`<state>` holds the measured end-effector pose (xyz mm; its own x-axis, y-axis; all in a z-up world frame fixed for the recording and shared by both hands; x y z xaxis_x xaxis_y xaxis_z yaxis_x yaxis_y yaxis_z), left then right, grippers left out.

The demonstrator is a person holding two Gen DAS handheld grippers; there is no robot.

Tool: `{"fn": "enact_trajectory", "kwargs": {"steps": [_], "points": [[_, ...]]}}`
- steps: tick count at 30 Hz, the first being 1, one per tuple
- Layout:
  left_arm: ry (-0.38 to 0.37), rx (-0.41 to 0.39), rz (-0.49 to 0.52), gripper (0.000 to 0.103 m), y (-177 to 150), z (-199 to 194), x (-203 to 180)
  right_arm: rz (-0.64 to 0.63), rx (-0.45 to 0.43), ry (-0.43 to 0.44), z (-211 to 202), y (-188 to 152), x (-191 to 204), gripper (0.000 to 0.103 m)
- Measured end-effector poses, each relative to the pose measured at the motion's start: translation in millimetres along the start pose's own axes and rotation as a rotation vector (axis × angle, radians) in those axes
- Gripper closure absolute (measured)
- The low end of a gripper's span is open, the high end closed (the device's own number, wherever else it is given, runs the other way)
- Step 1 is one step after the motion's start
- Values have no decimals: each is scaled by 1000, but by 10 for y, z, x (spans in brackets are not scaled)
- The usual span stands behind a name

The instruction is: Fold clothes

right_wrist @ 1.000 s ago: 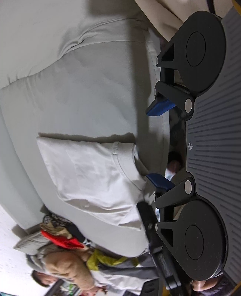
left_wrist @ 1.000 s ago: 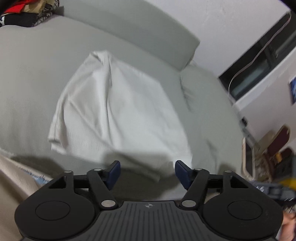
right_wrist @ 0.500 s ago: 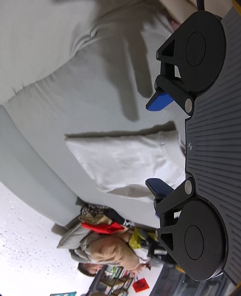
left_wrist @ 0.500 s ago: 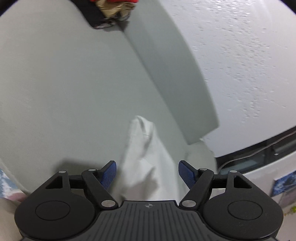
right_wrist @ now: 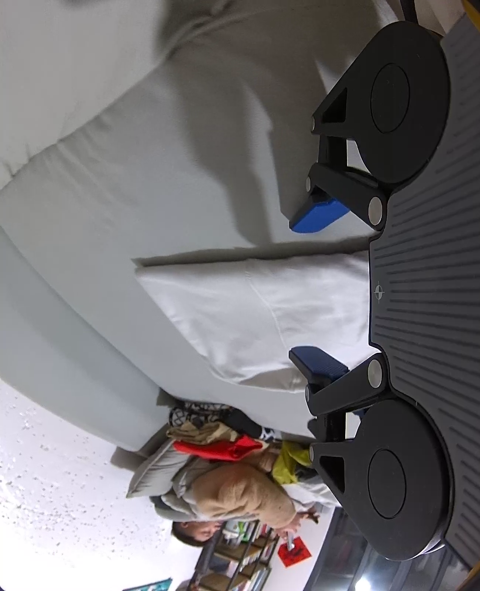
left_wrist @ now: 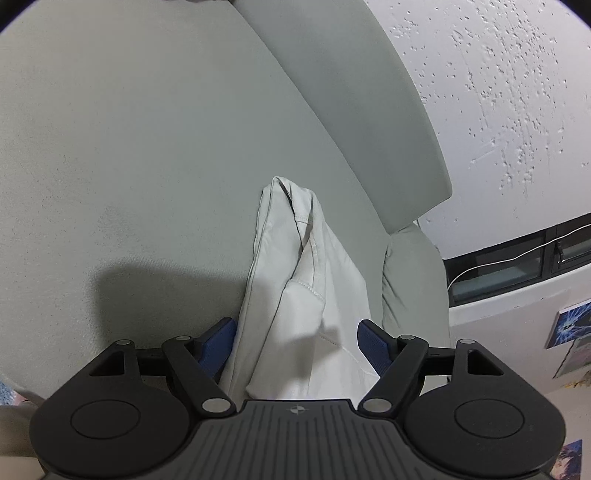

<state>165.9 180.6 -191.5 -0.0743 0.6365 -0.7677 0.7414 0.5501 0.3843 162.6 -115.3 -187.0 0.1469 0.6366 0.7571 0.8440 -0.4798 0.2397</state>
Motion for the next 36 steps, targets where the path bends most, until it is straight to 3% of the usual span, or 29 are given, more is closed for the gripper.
{"fn": "enact_trajectory", "kwargs": {"steps": [9, 16, 20, 26, 28, 29, 30, 31, 34, 36], "points": [[-8, 19, -31, 29, -20, -104, 55, -132, 69, -24, 184, 20, 167, 31], [-16, 191, 60, 30, -27, 221, -37, -14, 131, 78, 424, 228, 88, 32], [-32, 271, 69, 31, 58, 457, -89, 10, 136, 115, 696, 385, 108, 43], [-53, 228, 99, 39, 134, 753, -168, 35, 61, 153, 1095, 618, 198, 48], [-36, 186, 118, 50, 150, 780, -166, 14, 28, 147, 1165, 648, 250, 49], [-10, 172, 121, 64, 151, 798, -139, 1, 11, 130, 1188, 655, 269, 52], [24, 166, 112, 83, 148, 820, -98, -11, -8, 84, 1206, 669, 266, 72], [56, 159, 105, 91, 145, 835, -63, -23, -18, 27, 1226, 671, 248, 94], [105, 117, 168, 93, 137, 724, -189, -135, -70, -32, 1104, 643, 396, 96], [155, 82, 286, 93, 102, 615, -383, -240, -126, -44, 907, 600, 595, 97]]}}
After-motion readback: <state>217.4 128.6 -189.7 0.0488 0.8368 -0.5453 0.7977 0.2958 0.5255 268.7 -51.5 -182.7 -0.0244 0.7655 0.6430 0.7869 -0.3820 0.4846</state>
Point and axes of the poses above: each gripper's, at about its wrist camera, not at the fingertips, and z roughly the way its jaws point, x to its left, y to its top, the point moved 10 cm from there along z, roughly the way its jaws point, and after that the axes turned 8 degrees about z, right-handed, at the moved point
